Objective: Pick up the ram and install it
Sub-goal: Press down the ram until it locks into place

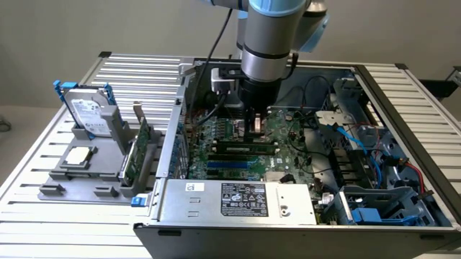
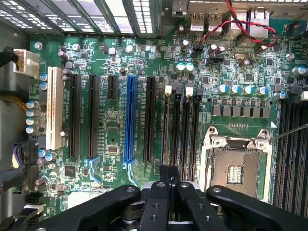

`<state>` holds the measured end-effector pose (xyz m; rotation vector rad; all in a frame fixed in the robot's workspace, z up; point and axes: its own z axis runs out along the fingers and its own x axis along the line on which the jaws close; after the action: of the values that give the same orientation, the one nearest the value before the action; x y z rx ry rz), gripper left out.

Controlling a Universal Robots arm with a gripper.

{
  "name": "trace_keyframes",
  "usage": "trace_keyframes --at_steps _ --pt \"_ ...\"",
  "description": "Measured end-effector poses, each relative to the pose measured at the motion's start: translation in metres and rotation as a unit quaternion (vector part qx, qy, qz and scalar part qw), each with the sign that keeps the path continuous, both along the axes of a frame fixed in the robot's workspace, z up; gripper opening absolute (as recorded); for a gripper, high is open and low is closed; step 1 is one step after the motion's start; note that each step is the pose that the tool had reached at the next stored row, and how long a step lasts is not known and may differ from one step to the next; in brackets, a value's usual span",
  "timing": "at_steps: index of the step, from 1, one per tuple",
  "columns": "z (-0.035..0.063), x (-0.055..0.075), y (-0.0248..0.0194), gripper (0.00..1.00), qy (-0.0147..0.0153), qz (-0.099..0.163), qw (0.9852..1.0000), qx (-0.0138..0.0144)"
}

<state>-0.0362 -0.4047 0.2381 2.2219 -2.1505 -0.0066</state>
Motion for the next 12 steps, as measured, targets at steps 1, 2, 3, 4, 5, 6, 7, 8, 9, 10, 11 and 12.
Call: trace_keyframes --at_steps 1,2,3,4,5,6,7,8,9,10,11,12 --pt "-0.0018 0.0000 0.0009 0.11 0.0000 -0.001 1.0000 -0.0001" --pt "-0.0037 0.0000 0.0019 0.11 0.0000 -0.003 1.0000 0.0000" --pt "-0.0055 0.0000 0.0025 0.11 0.0000 -0.005 1.0000 0.0000" --pt "-0.0068 0.0000 0.0025 0.11 0.0000 -0.007 1.0000 0.0000" --pt "-0.0071 0.0000 0.0025 0.11 0.0000 -0.008 1.0000 -0.0001" --pt "-0.0071 -0.0001 0.0025 0.11 0.0000 -0.008 1.0000 -0.0001" --pt "-0.0069 -0.0001 0.0025 0.11 0.0001 -0.009 1.0000 -0.0001" --pt "-0.0059 -0.0001 0.0024 0.11 0.0001 -0.010 1.0000 -0.0002" --pt "-0.0052 -0.0001 0.0025 0.11 0.0001 -0.010 0.9999 0.0000" --pt "-0.0052 -0.0001 0.0025 0.11 0.0001 -0.011 0.9999 0.0000" --pt "-0.0052 -0.0001 0.0025 0.11 0.0000 -0.011 0.9999 0.0000" --pt "-0.0052 0.0000 0.0025 0.11 0.0001 -0.011 0.9999 0.0000"
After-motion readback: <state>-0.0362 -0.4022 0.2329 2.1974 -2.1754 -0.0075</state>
